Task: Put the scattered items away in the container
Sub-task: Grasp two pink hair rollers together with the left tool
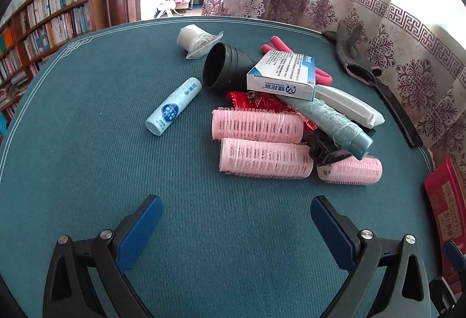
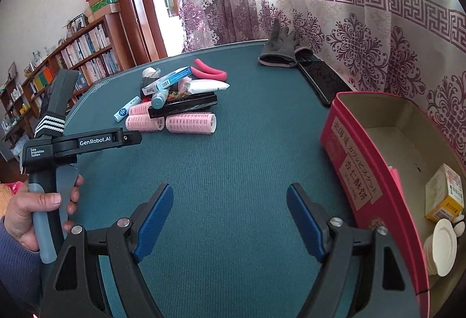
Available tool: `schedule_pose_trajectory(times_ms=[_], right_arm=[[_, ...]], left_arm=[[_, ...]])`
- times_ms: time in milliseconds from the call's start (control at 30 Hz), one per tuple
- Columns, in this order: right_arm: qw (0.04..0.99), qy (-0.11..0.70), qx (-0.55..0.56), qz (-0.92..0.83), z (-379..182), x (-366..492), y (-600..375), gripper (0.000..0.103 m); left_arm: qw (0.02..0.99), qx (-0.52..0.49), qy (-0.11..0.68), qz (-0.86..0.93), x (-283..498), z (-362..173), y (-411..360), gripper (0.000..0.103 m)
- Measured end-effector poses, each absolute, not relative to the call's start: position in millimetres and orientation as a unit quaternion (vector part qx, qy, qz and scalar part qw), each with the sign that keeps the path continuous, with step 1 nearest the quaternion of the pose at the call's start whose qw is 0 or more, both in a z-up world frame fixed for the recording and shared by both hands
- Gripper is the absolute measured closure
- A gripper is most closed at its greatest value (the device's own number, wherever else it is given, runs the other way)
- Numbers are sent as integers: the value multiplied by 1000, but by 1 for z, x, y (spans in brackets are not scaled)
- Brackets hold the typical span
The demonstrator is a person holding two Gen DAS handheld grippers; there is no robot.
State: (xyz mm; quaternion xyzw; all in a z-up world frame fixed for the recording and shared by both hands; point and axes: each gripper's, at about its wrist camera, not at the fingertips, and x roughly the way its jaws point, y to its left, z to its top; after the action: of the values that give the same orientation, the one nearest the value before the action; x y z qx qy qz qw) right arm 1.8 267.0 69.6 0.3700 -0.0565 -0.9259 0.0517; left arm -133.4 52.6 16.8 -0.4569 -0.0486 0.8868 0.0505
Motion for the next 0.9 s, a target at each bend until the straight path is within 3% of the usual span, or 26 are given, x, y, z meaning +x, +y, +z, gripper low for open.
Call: schedule_pose_trajectory(times_ms=[400,567,600,667,700,900], right_arm=[[66,-52,386,-918,55,-15,258,20],[75,-48,390,-917,50,-23,249,20],[76,-47,391,-916,50,-25,248,20],[78,-47,392,-916,49,-28,246,20],[79,-48,392,-916,48,-29,246,20],[78,-56,393,-914,48,-36,248,20]], left_arm=[[23,-447,0,894,-171,7,79,0],[32,-433,-18,901,-170,8,73,0],[38,-428,-27,902,-168,8,70,1],[44,-420,-33,906,-163,11,66,15],[44,-418,-26,907,-160,12,66,29],[65,-422,-15,904,-128,14,60,30]])
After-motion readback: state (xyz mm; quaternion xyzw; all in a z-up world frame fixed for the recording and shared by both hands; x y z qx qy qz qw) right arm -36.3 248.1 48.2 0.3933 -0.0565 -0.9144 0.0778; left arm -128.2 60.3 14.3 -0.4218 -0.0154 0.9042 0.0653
